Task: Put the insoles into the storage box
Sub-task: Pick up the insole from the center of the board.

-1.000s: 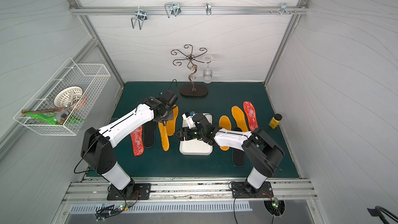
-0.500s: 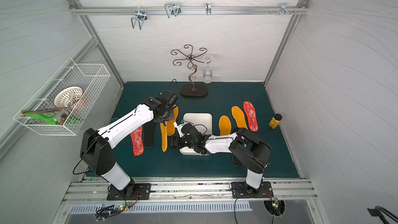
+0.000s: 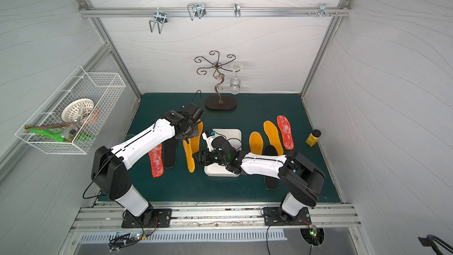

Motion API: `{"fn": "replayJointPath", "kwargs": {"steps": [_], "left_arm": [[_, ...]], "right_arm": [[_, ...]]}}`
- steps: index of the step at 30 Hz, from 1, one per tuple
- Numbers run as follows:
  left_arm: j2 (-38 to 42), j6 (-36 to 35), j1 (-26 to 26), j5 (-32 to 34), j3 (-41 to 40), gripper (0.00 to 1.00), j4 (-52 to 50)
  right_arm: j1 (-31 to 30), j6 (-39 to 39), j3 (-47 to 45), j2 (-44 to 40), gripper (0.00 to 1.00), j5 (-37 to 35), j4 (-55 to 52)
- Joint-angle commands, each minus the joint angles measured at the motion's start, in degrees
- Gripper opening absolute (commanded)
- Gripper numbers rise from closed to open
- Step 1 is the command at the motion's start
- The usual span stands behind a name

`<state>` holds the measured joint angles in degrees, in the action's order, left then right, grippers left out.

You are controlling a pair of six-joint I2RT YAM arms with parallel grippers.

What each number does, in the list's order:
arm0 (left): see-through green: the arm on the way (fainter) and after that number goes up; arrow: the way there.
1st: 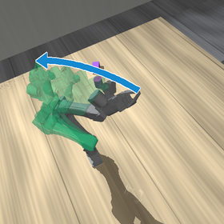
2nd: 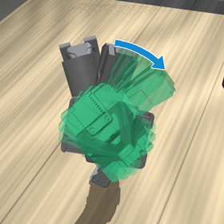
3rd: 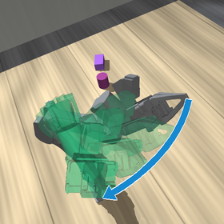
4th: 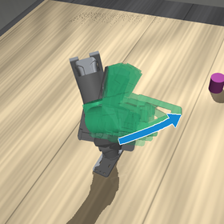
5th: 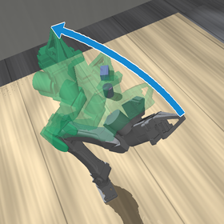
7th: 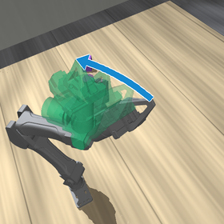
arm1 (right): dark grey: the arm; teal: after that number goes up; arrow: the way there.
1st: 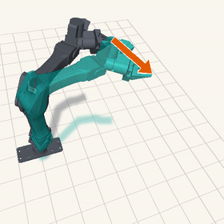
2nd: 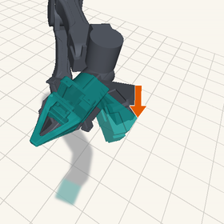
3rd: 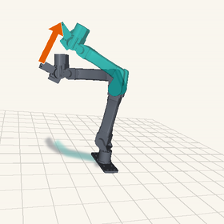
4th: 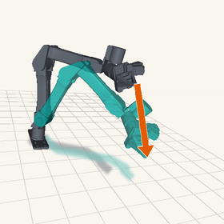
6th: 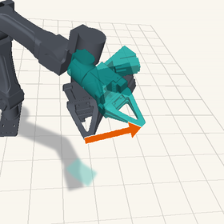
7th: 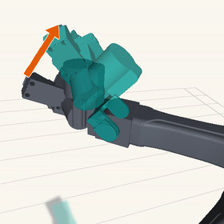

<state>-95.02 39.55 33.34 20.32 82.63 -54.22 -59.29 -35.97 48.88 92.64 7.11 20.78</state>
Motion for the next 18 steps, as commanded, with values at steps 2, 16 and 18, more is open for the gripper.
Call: {"fn": "replayJointPath", "kwargs": {"steps": [2, 16, 18], "left_arm": [[-0.29, 0.61, 0.41, 0.34, 2.52, 0.0, -1.07], [-0.6, -0.26, 0.63, -0.12, 2.45, 0.0, -0.38], [-0.77, -0.91, 0.58, -0.53, 2.53, 0.0, -0.19]], "right_arm": [[-0.44, -0.26, 2.91, 4.03, 0.65, 2.73, -1.42], [-1.18, 1.04, 5.35, 6.68, 0.13, 1.77, -3.33], [-1.18, 1.26, 5.35, 6.74, 0.05, 2.07, -3.37]]}}
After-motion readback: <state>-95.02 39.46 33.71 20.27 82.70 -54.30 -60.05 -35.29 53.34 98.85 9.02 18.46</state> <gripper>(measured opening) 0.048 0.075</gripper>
